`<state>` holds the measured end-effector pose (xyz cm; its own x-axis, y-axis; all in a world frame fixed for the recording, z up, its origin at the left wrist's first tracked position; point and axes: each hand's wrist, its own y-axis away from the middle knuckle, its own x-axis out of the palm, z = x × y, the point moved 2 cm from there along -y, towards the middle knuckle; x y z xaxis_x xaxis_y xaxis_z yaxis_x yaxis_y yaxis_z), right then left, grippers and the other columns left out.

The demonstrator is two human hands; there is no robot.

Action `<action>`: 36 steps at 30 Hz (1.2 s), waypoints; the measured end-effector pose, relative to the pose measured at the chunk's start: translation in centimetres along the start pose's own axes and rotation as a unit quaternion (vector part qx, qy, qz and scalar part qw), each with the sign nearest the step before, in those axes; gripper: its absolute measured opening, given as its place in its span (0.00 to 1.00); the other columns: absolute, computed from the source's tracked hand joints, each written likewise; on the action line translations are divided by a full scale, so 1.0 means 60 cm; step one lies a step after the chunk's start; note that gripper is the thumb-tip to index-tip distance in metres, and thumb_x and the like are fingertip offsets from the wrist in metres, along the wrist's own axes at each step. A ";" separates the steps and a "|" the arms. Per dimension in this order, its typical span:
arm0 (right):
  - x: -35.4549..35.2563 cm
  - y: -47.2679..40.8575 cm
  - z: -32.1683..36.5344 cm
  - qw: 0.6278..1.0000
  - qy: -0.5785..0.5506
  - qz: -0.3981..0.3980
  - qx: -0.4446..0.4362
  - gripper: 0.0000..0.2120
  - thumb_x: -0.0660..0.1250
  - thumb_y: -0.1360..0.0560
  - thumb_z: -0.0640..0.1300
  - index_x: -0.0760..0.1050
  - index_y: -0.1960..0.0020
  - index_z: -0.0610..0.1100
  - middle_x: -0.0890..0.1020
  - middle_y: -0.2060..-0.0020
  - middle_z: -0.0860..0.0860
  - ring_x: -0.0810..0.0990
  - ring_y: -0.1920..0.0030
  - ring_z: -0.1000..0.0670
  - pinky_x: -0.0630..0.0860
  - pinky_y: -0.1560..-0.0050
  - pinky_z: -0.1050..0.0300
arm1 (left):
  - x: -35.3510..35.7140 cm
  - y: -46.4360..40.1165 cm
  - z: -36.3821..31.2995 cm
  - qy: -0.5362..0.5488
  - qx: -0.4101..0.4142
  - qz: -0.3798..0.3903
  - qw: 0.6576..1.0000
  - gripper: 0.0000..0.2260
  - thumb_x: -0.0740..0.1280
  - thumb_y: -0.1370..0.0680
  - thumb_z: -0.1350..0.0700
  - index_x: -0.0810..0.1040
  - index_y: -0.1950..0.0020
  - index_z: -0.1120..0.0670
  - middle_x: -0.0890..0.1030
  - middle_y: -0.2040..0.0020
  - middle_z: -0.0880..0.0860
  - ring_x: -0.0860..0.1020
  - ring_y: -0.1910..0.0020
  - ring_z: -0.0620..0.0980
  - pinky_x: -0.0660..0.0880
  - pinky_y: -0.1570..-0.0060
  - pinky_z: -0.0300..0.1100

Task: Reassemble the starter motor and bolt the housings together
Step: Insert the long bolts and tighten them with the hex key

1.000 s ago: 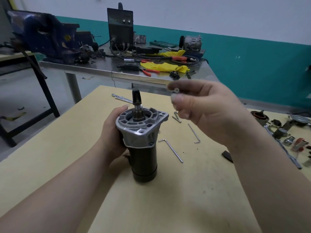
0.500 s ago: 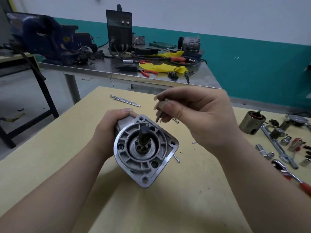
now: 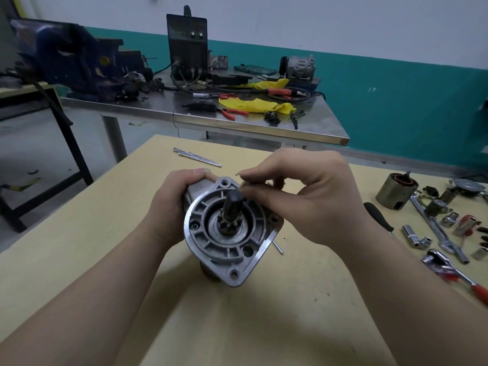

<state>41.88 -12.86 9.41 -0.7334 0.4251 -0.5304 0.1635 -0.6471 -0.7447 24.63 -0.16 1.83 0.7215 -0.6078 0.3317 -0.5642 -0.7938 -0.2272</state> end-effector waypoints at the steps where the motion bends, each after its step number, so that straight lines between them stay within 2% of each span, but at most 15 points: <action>1: -0.001 0.000 0.001 1.000 -0.001 0.006 -0.008 0.07 0.79 0.26 0.37 0.87 0.47 0.41 0.88 0.56 0.49 0.86 0.55 0.50 0.80 0.59 0.48 | 0.000 0.000 0.000 -0.003 0.001 0.001 1.000 0.19 0.59 0.23 0.52 0.86 0.65 0.56 0.78 0.65 0.59 0.76 0.64 0.57 0.74 0.57 0.50; 5: -0.005 -0.005 0.008 0.994 0.070 0.035 -0.076 0.05 0.77 0.24 0.35 0.87 0.48 0.38 0.88 0.57 0.47 0.85 0.56 0.47 0.81 0.56 0.50 | 0.002 0.000 -0.002 -0.011 0.006 0.010 1.000 0.20 0.58 0.23 0.52 0.86 0.65 0.55 0.80 0.66 0.58 0.78 0.64 0.56 0.76 0.57 0.48; 8: 0.002 -0.007 0.010 0.991 0.080 0.069 -0.082 0.06 0.75 0.22 0.37 0.87 0.46 0.39 0.87 0.55 0.47 0.84 0.54 0.48 0.80 0.52 0.55 | 0.002 0.000 -0.002 -0.024 0.014 0.017 0.999 0.21 0.57 0.22 0.52 0.88 0.65 0.54 0.82 0.66 0.56 0.80 0.64 0.53 0.78 0.59 0.44; 12: -0.006 -0.009 0.010 0.986 0.071 0.150 0.003 0.12 0.68 0.19 0.47 0.87 0.43 0.46 0.84 0.49 0.52 0.80 0.45 0.50 0.74 0.48 0.65 | -0.001 -0.001 0.001 -0.017 0.003 -0.001 1.000 0.19 0.59 0.22 0.51 0.85 0.65 0.55 0.80 0.68 0.55 0.78 0.67 0.52 0.77 0.61 0.43; 14: -0.008 -0.012 0.009 0.980 0.106 0.161 0.036 0.08 0.69 0.18 0.45 0.87 0.44 0.46 0.83 0.47 0.53 0.79 0.46 0.52 0.72 0.49 0.67 | -0.002 -0.005 0.005 -0.010 -0.014 -0.028 0.999 0.14 0.66 0.25 0.49 0.79 0.64 0.58 0.74 0.69 0.57 0.74 0.68 0.54 0.72 0.61 0.47; 16: -0.006 -0.017 0.012 0.976 0.137 0.154 0.071 0.06 0.71 0.19 0.41 0.86 0.46 0.47 0.81 0.48 0.55 0.77 0.48 0.54 0.71 0.51 0.69 | -0.005 -0.009 0.009 -0.005 -0.026 -0.042 0.999 0.13 0.68 0.27 0.48 0.75 0.65 0.56 0.71 0.69 0.56 0.71 0.69 0.54 0.68 0.60 0.50; 20: 0.000 -0.027 0.017 0.967 0.151 0.135 0.153 0.04 0.72 0.22 0.44 0.83 0.50 0.53 0.80 0.55 0.61 0.77 0.54 0.59 0.72 0.58 0.67 | -0.006 -0.010 0.009 -0.037 0.002 0.002 0.999 0.19 0.60 0.21 0.49 0.84 0.66 0.52 0.78 0.70 0.52 0.77 0.69 0.51 0.73 0.60 0.47; 23: 0.003 -0.025 0.012 0.964 0.116 0.110 0.212 0.04 0.73 0.22 0.46 0.81 0.55 0.54 0.82 0.60 0.60 0.81 0.56 0.58 0.79 0.59 0.61 | -0.009 -0.010 0.009 -0.047 0.014 0.006 0.999 0.19 0.60 0.21 0.49 0.86 0.64 0.52 0.80 0.67 0.52 0.79 0.67 0.52 0.75 0.59 0.46; 25: 0.011 -0.023 0.004 0.951 0.032 0.109 0.289 0.05 0.72 0.21 0.47 0.81 0.55 0.54 0.85 0.59 0.57 0.85 0.58 0.56 0.84 0.60 0.58 | -0.012 -0.011 0.009 -0.055 0.023 -0.002 0.998 0.17 0.62 0.21 0.49 0.87 0.62 0.53 0.81 0.65 0.52 0.79 0.65 0.51 0.75 0.57 0.47; 27: 0.023 -0.017 -0.005 0.912 -0.114 0.096 0.383 0.04 0.72 0.20 0.43 0.81 0.52 0.52 0.87 0.56 0.52 0.88 0.58 0.50 0.86 0.58 0.52 | -0.013 -0.010 0.010 -0.067 0.031 -0.006 0.997 0.18 0.61 0.20 0.49 0.87 0.61 0.52 0.81 0.65 0.51 0.80 0.64 0.50 0.75 0.56 0.48; 29: 0.032 -0.012 -0.015 0.874 -0.208 0.065 0.435 0.04 0.72 0.21 0.40 0.82 0.48 0.48 0.87 0.55 0.46 0.89 0.57 0.44 0.86 0.56 0.48 | -0.013 -0.008 0.009 -0.069 0.030 -0.018 0.997 0.17 0.63 0.22 0.46 0.87 0.61 0.52 0.80 0.66 0.52 0.78 0.64 0.52 0.72 0.56 0.51; 33: 0.051 -0.003 -0.023 0.872 -0.242 0.006 0.425 0.06 0.74 0.27 0.43 0.83 0.50 0.45 0.88 0.59 0.45 0.89 0.59 0.44 0.82 0.63 0.52 | -0.019 -0.004 0.010 -0.090 0.024 -0.061 0.994 0.19 0.66 0.24 0.43 0.83 0.61 0.57 0.75 0.64 0.61 0.71 0.61 0.62 0.66 0.54 0.61; 35: 0.062 0.004 -0.023 0.876 -0.244 -0.037 0.413 0.09 0.73 0.32 0.47 0.84 0.53 0.46 0.88 0.60 0.46 0.89 0.59 0.44 0.83 0.64 0.52 | -0.021 -0.001 0.008 -0.136 0.046 -0.091 0.985 0.20 0.63 0.20 0.45 0.84 0.59 0.59 0.78 0.62 0.65 0.74 0.61 0.63 0.70 0.56 0.59; 36: 0.068 0.008 -0.023 0.879 -0.244 -0.056 0.406 0.09 0.72 0.33 0.48 0.84 0.55 0.46 0.88 0.60 0.46 0.89 0.59 0.43 0.84 0.63 0.51 | -0.022 0.003 0.005 -0.176 0.072 -0.106 0.976 0.20 0.62 0.18 0.46 0.86 0.57 0.58 0.82 0.59 0.63 0.78 0.60 0.61 0.74 0.57 0.54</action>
<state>39.88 -10.60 6.32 -0.9433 0.3201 -0.0875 -0.3063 -0.9413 -0.1416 23.71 0.51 1.08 0.9233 -0.3798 0.0562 -0.3431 -0.8819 -0.3233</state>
